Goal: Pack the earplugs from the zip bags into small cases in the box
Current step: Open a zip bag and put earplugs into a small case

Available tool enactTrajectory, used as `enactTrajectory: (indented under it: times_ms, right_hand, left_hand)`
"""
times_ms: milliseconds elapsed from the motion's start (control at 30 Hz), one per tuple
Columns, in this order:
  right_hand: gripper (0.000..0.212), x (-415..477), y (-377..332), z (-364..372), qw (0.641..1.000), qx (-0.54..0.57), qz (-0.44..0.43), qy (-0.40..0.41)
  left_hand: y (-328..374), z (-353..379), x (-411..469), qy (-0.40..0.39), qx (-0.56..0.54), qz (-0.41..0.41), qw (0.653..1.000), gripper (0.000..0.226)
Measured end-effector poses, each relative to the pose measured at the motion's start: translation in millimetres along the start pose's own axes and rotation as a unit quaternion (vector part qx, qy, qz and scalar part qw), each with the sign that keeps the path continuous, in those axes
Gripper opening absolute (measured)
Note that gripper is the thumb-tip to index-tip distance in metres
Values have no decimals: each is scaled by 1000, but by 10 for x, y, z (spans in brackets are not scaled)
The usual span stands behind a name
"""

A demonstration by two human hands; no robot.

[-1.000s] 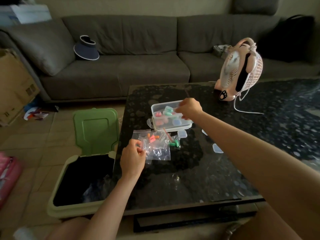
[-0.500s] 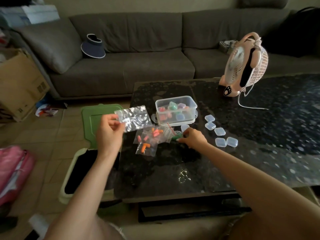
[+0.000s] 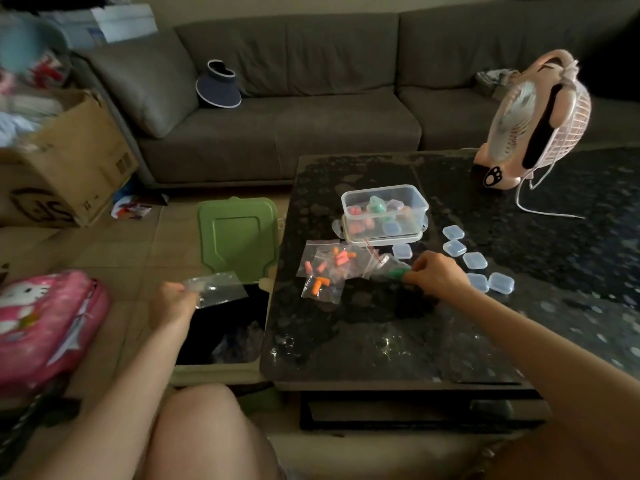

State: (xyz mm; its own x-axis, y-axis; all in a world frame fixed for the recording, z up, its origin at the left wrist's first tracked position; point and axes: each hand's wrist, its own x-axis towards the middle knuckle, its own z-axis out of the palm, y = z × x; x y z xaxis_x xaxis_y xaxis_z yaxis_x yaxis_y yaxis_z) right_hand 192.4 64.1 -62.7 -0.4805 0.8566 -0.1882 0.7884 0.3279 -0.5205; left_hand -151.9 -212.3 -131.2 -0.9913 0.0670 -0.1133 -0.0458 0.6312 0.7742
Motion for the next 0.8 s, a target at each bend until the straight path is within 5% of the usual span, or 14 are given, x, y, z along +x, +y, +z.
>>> enactTrajectory:
  times_ms: [200, 400, 600, 800]
  right_hand:
    - [24, -111, 79, -85, 998, 45, -14, 47]
    - [26, -258, 43, -114, 993, 103, -22, 47]
    - [22, -433, 10, -171, 976, 210, -54, 35]
    - [14, -558, 130, -100, 960, 247, -133, 13]
  left_hand:
    - [-106, 131, -144, -57, 22, -49, 997, 29]
    - [414, 108, -366, -57, -12, 61, 996, 27]
    - [1185, 190, -1520, -285, -46, 218, 932, 13]
    - [1336, 539, -2129, -438, -111, 184, 873, 18]
